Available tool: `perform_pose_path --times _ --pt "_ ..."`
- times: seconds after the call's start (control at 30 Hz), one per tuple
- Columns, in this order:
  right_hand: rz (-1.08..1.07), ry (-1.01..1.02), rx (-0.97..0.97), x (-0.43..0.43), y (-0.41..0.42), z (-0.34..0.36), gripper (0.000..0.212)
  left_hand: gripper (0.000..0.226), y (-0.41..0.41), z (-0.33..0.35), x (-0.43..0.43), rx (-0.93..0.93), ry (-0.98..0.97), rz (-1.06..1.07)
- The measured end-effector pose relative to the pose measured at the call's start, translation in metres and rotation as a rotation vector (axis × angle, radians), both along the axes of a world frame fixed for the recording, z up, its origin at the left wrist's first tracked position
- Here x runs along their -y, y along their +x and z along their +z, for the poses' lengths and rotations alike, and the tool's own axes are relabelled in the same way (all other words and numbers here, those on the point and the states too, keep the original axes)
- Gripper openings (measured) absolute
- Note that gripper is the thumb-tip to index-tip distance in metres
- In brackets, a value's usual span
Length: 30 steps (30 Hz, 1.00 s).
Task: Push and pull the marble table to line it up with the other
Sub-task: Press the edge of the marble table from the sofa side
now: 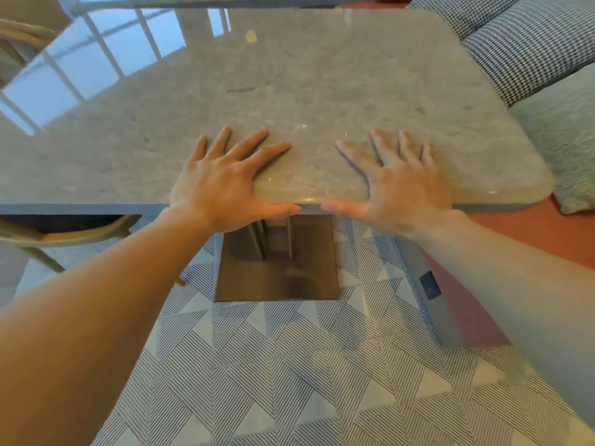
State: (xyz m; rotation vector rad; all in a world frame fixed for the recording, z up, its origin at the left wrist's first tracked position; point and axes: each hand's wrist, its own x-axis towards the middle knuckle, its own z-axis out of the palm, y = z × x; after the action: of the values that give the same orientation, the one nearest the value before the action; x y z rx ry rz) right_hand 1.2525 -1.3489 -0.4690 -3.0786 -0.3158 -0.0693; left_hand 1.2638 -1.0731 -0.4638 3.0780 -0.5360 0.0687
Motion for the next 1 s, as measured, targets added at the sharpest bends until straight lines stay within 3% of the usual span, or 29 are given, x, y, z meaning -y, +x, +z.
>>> perform_pose_path --times 0.37,1.0 --pt "0.044 -0.088 0.080 0.010 0.023 -0.005 0.125 0.112 0.018 -0.004 0.009 0.036 -0.014 0.003" --pt "0.098 -0.054 0.132 0.048 0.093 -0.006 0.121 0.113 0.073 -0.011 0.047 0.082 -0.035 0.069"
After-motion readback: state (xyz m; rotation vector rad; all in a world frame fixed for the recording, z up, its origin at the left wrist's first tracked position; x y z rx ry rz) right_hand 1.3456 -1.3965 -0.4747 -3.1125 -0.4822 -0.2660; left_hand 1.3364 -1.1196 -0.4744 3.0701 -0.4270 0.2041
